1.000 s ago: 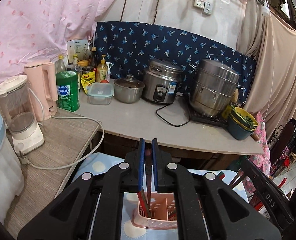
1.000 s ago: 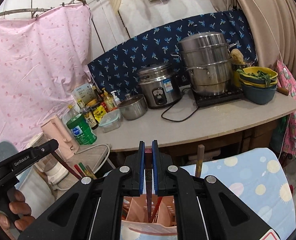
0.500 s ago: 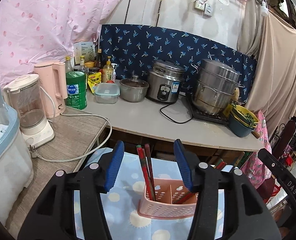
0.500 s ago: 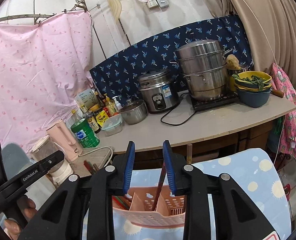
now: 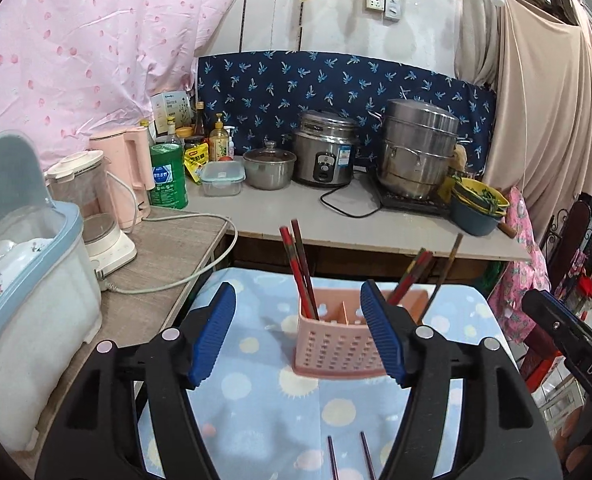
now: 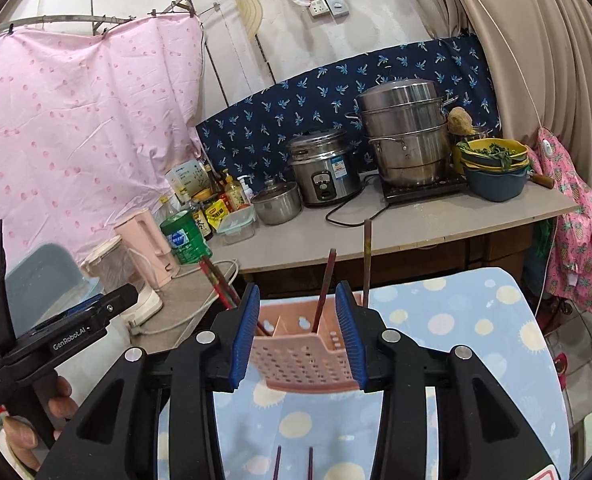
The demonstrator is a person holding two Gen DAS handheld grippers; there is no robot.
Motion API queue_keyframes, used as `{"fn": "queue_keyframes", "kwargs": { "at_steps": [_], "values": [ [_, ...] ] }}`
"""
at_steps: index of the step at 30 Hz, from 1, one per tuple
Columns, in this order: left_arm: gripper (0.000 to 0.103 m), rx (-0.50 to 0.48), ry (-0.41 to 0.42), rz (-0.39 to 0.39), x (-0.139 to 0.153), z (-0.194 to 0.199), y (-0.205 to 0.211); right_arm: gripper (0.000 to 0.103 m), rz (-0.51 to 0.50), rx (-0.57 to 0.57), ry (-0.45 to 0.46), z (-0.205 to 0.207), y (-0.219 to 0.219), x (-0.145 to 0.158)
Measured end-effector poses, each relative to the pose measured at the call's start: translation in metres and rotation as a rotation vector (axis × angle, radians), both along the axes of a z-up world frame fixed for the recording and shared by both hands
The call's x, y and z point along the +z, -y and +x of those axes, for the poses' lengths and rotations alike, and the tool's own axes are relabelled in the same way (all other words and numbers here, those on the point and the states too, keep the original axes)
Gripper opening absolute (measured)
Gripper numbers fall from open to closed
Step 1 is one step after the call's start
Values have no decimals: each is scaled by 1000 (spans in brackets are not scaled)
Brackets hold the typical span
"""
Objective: Organize utensils
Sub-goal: 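Move both open tools back to the last two dark-red chopsticks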
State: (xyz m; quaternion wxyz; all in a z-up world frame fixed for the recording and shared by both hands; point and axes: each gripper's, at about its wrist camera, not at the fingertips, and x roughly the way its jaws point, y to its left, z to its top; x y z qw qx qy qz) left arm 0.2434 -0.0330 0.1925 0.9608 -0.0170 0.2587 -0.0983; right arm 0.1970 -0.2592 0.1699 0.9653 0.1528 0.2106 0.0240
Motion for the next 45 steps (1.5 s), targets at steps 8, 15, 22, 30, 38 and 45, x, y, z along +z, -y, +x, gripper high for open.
{"fn": "queue_keyframes", "kwargs": {
  "at_steps": [8, 15, 22, 30, 38, 45],
  "values": [
    [63, -11, -23, 39, -15, -39, 1, 39, -39, 4, -14, -42, -11, -11],
    [65, -16, -57, 71, -42, -71, -2, 46, -79, 0, -47, -73, -19, -30],
    [65, -24, -140, 83, -83, -96, -10, 46, -108, -11, -111, -104, -21, -63],
    [65, -9, -225, 86, -126, -115, -20, 46, -138, 8, -201, -130, -31, -102],
    [65, -17, -318, 90, -161, -129, -20, 46, -132, 29, -300, -148, -42, -147],
    [65, -21, -380, 103, -184, -138, -18, 46, -135, 39, -361, -161, -50, -172]
  ]
}}
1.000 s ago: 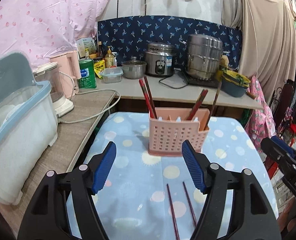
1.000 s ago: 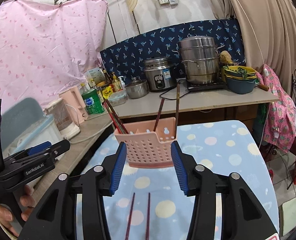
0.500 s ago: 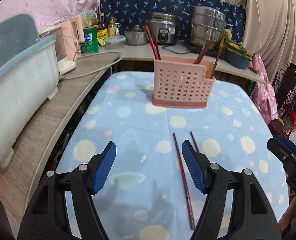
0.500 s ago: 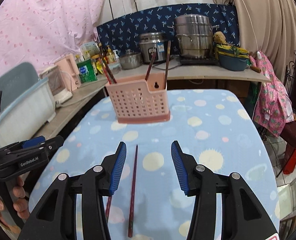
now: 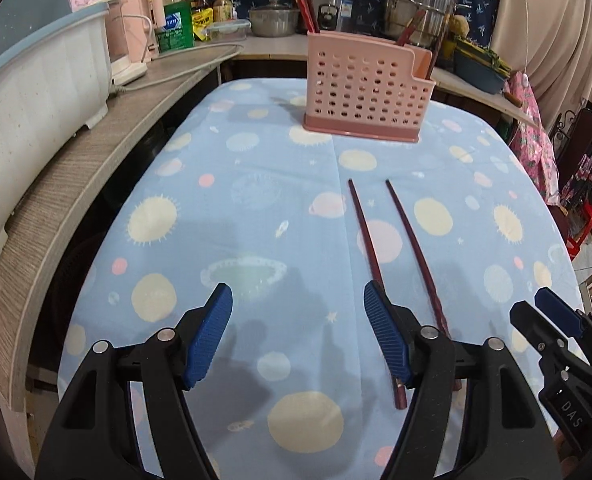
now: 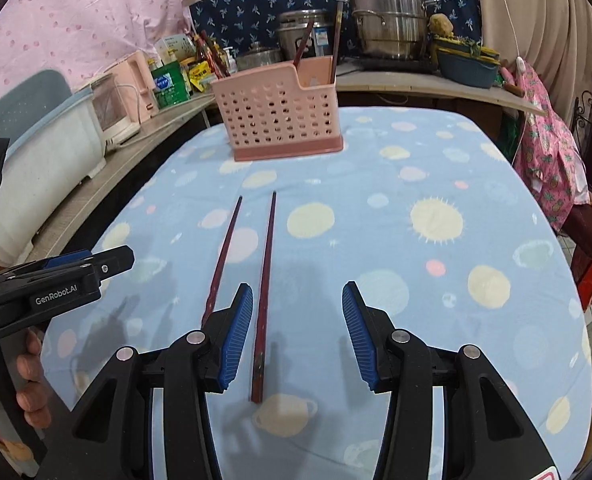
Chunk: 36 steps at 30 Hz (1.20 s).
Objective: Organize utensils
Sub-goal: 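Move both open tools back to the last two dark-red chopsticks, then close the right tool on one dark-red chopstick while the left tool closes on the other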
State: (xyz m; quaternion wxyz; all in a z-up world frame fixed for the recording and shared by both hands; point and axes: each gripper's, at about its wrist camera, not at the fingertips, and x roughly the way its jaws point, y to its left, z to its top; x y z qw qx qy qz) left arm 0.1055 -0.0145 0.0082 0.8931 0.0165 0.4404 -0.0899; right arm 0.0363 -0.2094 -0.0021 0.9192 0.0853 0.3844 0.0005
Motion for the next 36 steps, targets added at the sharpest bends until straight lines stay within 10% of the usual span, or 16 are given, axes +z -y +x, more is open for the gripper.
{"fn": "queue_keyframes", "kwargs": {
  "at_steps": [27, 36],
  "values": [
    [71, -63, -124, 37, -45, -27, 16, 46, -13, 51, -111, -13, -28, -48],
    [73, -82, -128, 39, -47, -29, 22, 20, -50, 67, -114, -9, -33, -54]
  ]
}}
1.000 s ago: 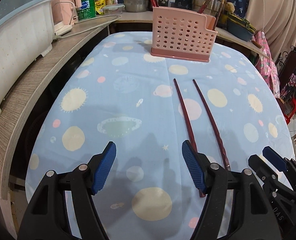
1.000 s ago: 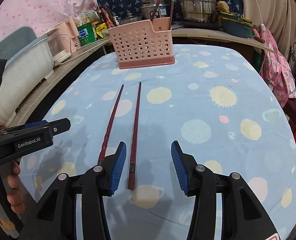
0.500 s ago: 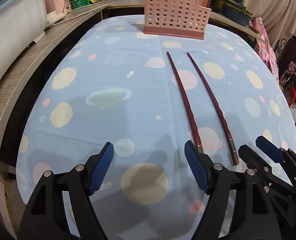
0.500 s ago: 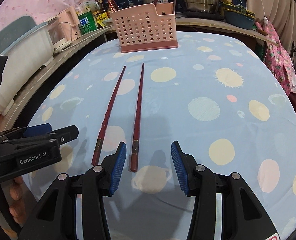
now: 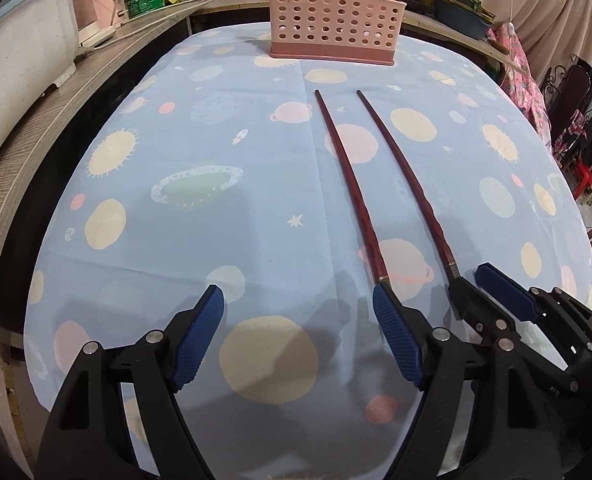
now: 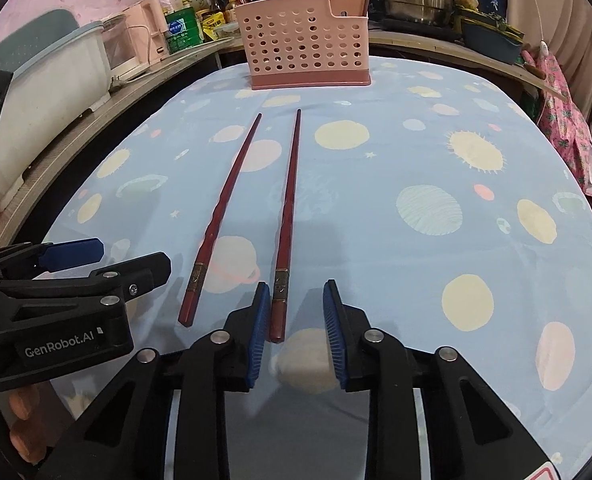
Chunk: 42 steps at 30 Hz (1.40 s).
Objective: Organize utensils
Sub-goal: 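Close the right tool on one dark-red chopstick while the left tool closes on the other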
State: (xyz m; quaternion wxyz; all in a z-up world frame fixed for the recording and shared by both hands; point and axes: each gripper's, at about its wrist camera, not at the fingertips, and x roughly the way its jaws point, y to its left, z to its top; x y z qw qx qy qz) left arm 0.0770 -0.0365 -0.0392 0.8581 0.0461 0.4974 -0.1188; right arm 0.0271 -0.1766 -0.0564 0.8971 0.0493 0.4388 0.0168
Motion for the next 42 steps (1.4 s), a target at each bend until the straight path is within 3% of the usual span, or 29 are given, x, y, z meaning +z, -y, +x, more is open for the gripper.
{"fn": "queue_keyframes", "kwargs": {
  "at_steps": [6, 27, 32, 35, 40, 42],
  "values": [
    [75, -16, -3, -3, 0, -2, 6, 7, -27, -2, 5, 0, 2, -1],
    [74, -64, -54, -43, -11, -3, 32, 7, 12, -45, -3, -16, 21, -1],
    [62, -57, -44, -26, -12, -5, 30, 7, 16, -46, -2, -18, 21, -1],
    [48, -59, -39, -27, -10, -6, 26, 7, 17, -45, -3, -18, 21, -1],
    [9, -67, -64, -68, -9, -5, 20, 7, 25, -37, -7, -20, 20, 0],
    [8, -71, -73, -81, -9, -4, 19, 7, 24, -33, -6, -21, 19, 1]
  ]
}}
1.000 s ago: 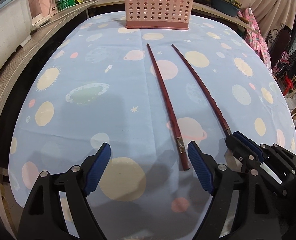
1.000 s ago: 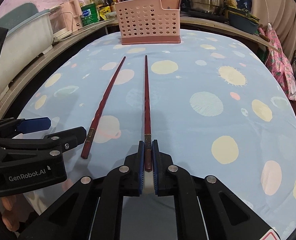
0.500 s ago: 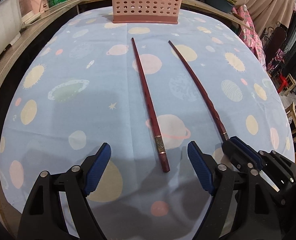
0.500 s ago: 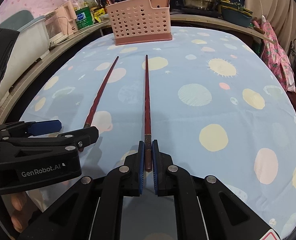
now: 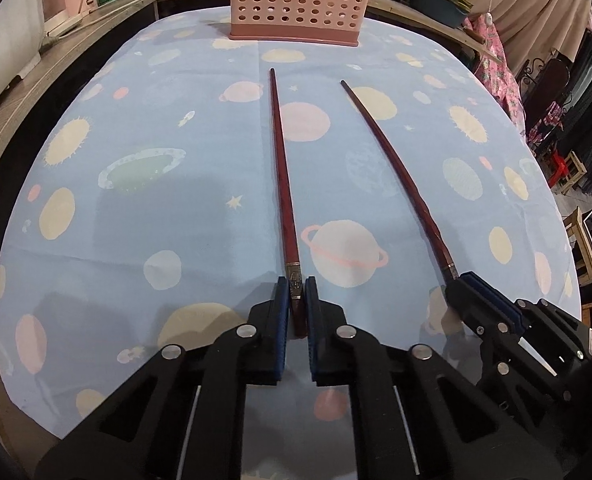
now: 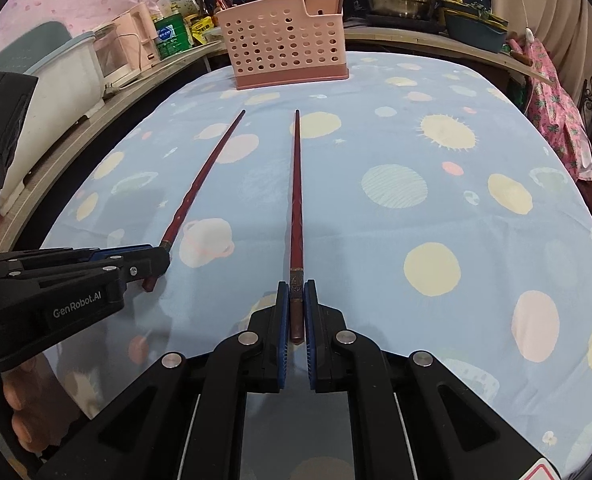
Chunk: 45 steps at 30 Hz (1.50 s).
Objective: Organize utensils
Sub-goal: 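Close the right tool on one dark-red chopstick while the left tool closes on the other, then lift both chopsticks and open both tools over the pink holder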
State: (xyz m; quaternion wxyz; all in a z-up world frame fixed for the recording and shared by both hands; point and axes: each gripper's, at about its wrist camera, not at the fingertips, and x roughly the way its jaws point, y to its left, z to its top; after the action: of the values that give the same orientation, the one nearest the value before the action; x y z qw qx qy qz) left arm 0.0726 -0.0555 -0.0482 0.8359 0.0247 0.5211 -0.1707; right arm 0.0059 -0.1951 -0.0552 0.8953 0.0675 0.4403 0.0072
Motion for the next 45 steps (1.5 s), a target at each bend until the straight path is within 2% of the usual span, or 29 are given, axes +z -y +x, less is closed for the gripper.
{"fn": "queue_keyframes", "kwargs": {
  "at_steps": [10, 16, 21, 28, 37, 45],
  "values": [
    [7, -5, -7, -15, 3, -4, -4, 7, 1, 9, 15, -4, -1, 8],
    [7, 8, 33, -35, 23, -7, -13, 7, 10, 16, 52, -7, -2, 26],
    [7, 36, 87, -65, 50, -7, -25, 7, 37, 11, 98, -7, 1, 49],
    [7, 69, 171, -124, 92, -2, -40, 7, 84, -6, 207, 0, 13, 98],
    [7, 92, 317, -167, 154, 21, -46, 7, 154, -32, 354, 30, 37, 161],
    [7, 98, 394, -185, 196, 56, -39, 7, 169, -41, 407, 67, 48, 185]
  ]
}}
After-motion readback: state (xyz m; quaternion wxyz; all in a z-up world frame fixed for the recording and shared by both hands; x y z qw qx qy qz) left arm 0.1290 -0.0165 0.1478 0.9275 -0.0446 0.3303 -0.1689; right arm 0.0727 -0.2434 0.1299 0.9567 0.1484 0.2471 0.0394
